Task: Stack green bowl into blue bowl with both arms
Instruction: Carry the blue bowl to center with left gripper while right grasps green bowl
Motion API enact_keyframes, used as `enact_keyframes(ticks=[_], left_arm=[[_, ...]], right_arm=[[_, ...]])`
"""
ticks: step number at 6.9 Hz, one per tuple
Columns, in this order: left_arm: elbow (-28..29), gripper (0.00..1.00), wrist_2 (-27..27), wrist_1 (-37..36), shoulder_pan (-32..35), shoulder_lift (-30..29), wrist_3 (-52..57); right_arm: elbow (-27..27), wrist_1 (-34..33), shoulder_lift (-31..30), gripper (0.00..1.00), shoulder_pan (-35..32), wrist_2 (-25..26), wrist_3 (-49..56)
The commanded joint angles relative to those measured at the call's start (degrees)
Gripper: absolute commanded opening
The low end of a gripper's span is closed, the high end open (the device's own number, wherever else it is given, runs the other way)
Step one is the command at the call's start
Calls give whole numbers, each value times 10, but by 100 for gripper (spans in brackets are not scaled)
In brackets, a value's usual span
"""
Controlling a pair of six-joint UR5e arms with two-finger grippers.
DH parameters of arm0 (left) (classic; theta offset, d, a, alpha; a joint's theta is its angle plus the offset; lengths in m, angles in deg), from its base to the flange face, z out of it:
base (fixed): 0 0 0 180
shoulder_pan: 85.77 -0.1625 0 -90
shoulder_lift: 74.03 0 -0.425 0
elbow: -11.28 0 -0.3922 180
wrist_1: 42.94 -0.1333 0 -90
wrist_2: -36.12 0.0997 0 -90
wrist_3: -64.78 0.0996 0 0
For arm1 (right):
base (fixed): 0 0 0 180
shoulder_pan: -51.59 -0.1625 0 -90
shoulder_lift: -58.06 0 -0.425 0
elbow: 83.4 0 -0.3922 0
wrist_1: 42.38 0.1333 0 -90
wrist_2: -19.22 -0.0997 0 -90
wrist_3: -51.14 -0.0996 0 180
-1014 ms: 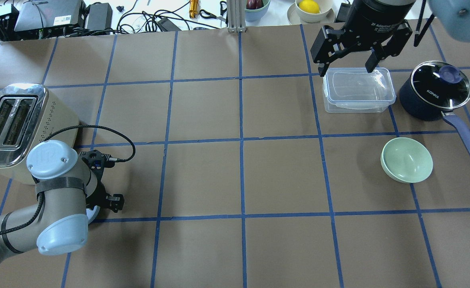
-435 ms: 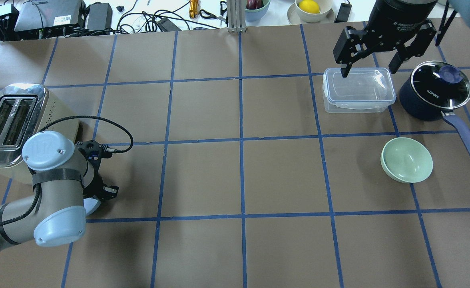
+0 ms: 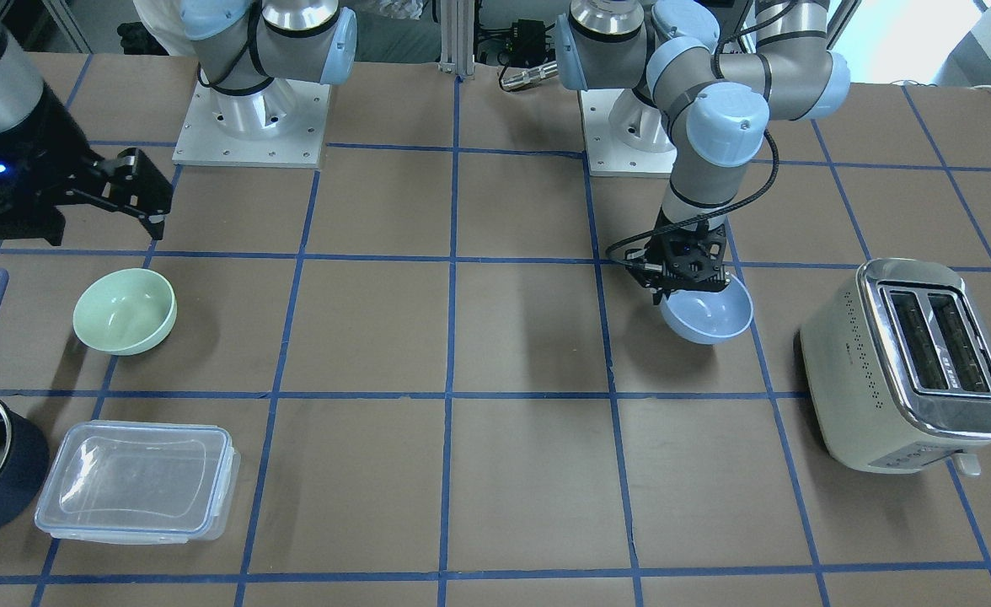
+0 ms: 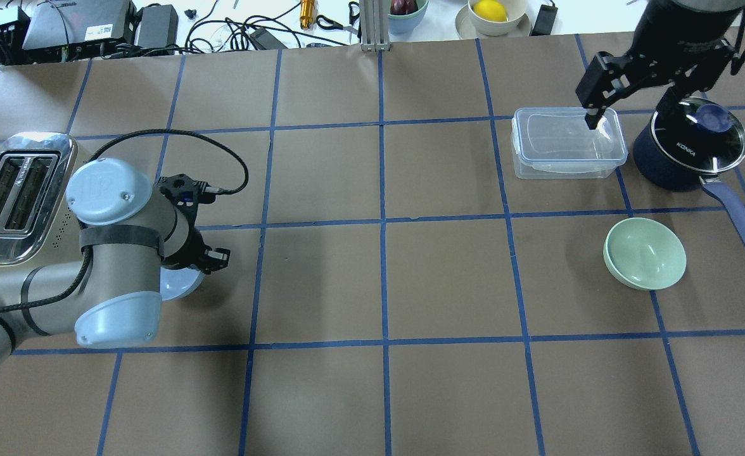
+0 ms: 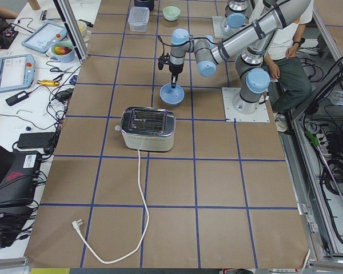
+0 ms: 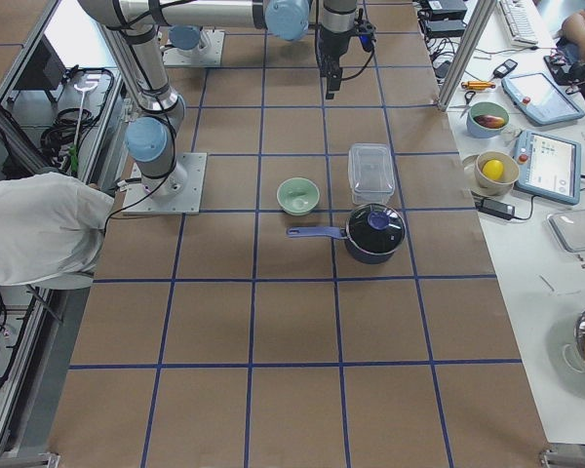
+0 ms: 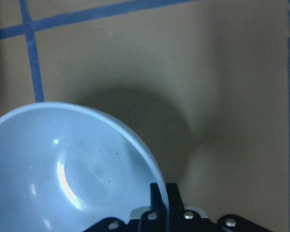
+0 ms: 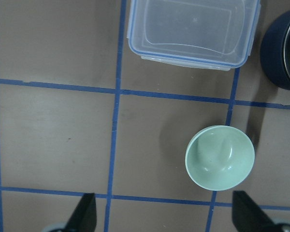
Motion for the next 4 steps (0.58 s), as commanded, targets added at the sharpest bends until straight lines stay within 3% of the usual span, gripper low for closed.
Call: enact_keyframes(ticks=[1,4], left_arm=[[142,0,-51,17,108,-99,-171],[355,0,-42,36,218,-273,-316]], right_arm=[[103,-103,-2,100,98,13,152],[277,-275,2,100,231,-7,189]])
